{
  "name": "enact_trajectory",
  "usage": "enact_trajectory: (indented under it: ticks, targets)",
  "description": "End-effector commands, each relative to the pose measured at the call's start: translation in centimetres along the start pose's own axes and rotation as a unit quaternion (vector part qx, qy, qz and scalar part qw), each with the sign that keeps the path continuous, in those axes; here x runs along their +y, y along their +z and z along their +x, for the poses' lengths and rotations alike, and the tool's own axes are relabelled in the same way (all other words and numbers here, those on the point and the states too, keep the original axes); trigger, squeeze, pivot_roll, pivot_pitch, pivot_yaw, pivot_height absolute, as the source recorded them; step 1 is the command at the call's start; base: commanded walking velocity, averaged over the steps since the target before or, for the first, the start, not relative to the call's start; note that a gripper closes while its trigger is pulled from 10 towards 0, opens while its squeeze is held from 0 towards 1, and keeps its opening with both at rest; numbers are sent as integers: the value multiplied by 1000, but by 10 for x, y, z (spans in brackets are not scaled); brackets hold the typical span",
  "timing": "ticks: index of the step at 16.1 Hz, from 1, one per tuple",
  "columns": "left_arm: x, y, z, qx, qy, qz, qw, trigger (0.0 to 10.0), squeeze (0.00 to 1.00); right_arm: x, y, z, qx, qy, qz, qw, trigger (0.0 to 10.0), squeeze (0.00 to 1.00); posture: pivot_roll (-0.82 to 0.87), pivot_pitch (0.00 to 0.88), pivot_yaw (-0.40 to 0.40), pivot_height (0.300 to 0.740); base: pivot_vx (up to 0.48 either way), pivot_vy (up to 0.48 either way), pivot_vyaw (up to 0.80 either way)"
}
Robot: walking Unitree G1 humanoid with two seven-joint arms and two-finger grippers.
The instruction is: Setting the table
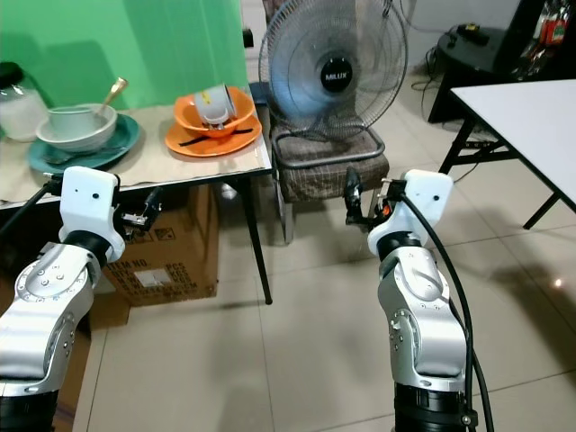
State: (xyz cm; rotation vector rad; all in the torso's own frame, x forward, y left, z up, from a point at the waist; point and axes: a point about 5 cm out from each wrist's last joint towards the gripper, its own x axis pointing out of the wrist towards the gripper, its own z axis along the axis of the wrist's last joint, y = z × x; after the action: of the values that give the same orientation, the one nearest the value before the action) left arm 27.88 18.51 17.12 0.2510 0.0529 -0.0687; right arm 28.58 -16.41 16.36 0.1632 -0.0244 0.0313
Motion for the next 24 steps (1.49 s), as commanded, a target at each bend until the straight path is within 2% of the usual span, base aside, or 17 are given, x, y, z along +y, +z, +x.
enact_trajectory:
  ticks: [1, 3, 5, 7, 12, 15, 20, 22, 24]
  targets:
    - [-1, 2, 2, -4, -10, 0, 1000, 10000, 0, 6, -4, 0, 15, 18, -15, 1000, 10000, 0, 65, 0, 60, 740, 307, 0, 0]
    - [-1, 1, 2, -4, -14, -1, 1000, 10000, 0, 8, -7, 0, 25, 22, -20, 999, 10000, 0, 61, 0, 62, 740, 309, 0, 638]
    - [-1, 1, 1, -5, -15, -2, 1000, 10000, 0, 6, -4, -1, 8, 6, -35, 999, 10000, 0, 63, 0, 57, 740, 311, 0, 800]
    - [-2, 2, 0, -7, -18, -2, 1000, 10000, 0, 6, -4, -1, 6, 6, -11, 1000, 10000, 0, 65, 0, 52, 740, 309, 0, 0]
    - [-3, 1, -1, -7, -26, -2, 1000, 10000, 0, 9, -6, -2, 12, 24, -19, 999, 10000, 0, 69, 0, 55, 740, 308, 0, 0]
    - [-1, -2, -4, -1, -24, 0, 1000, 10000, 0, 13, -9, -4, 25, 44, 0, 999, 10000, 0, 81, 0, 53, 740, 309, 0, 0]
    - [1, -2, -7, 0, -19, -1, 1000, 10000, 0, 18, -13, -6, 36, 63, -21, 997, 10000, 0, 92, 0, 43, 740, 310, 0, 0]
    - [2, -2, -8, 1, -19, -2, 1000, 10000, 0, 18, -13, -6, 37, 70, -34, 996, 10000, 0, 92, 0, 43, 740, 307, 0, 800]
    - [1, -3, -8, 2, -20, -2, 1000, 10000, 0, 17, -12, -6, 34, 63, -28, 997, 10000, 0, 92, 0, 43, 740, 309, 0, 400]
